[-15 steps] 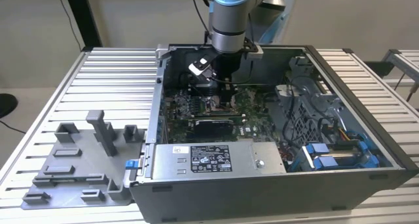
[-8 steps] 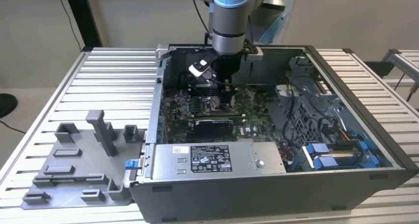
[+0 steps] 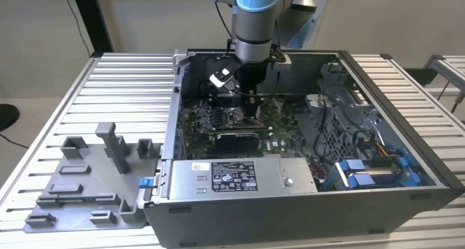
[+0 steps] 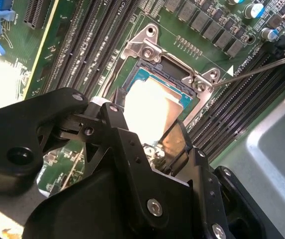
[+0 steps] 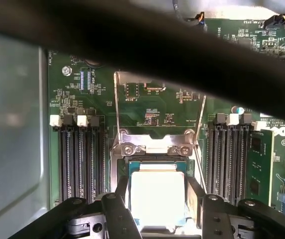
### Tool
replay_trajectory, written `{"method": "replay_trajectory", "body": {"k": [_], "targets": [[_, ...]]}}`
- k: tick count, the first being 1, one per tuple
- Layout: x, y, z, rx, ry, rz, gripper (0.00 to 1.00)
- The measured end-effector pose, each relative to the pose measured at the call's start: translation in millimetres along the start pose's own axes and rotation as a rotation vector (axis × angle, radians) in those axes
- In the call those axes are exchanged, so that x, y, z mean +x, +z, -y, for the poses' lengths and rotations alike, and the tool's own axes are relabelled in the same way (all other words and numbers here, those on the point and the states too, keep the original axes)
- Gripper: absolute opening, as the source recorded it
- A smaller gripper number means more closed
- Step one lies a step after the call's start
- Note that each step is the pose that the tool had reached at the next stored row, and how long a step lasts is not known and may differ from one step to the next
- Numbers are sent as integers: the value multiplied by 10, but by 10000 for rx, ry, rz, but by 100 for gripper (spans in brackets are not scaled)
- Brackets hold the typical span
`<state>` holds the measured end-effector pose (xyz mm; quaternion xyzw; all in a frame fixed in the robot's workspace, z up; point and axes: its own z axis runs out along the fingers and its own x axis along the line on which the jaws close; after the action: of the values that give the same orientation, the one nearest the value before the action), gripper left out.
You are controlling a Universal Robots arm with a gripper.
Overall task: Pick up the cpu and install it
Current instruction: 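Close the cpu cover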
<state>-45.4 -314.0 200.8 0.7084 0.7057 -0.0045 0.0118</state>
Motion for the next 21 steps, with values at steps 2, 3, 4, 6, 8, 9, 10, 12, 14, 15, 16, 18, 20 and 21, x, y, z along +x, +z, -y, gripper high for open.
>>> {"method": "replay_trajectory", "body": {"k": [2,3,4,6,8,9,10,12,14,15,16,18,20,21], "targets": [[8,5,0,1,1,1,0],[13,7,0,0,1,0,0],[19,10,0,0,1,0,0],[27,13,0,-1,1,-1,0],[27,15,0,1,-1,11,0],[27,15,0,1,0,15,0],[27,16,0,0,0,18,0],[28,17,1,0,1,23,0],[28,17,0,0,0,33,0],[28,18,0,0,1,37,0],[28,18,1,0,0,42,0],[28,19,0,0,0,46,0],[28,25,0,-1,0,52,0],[28,27,1,1,0,56,0]]}}
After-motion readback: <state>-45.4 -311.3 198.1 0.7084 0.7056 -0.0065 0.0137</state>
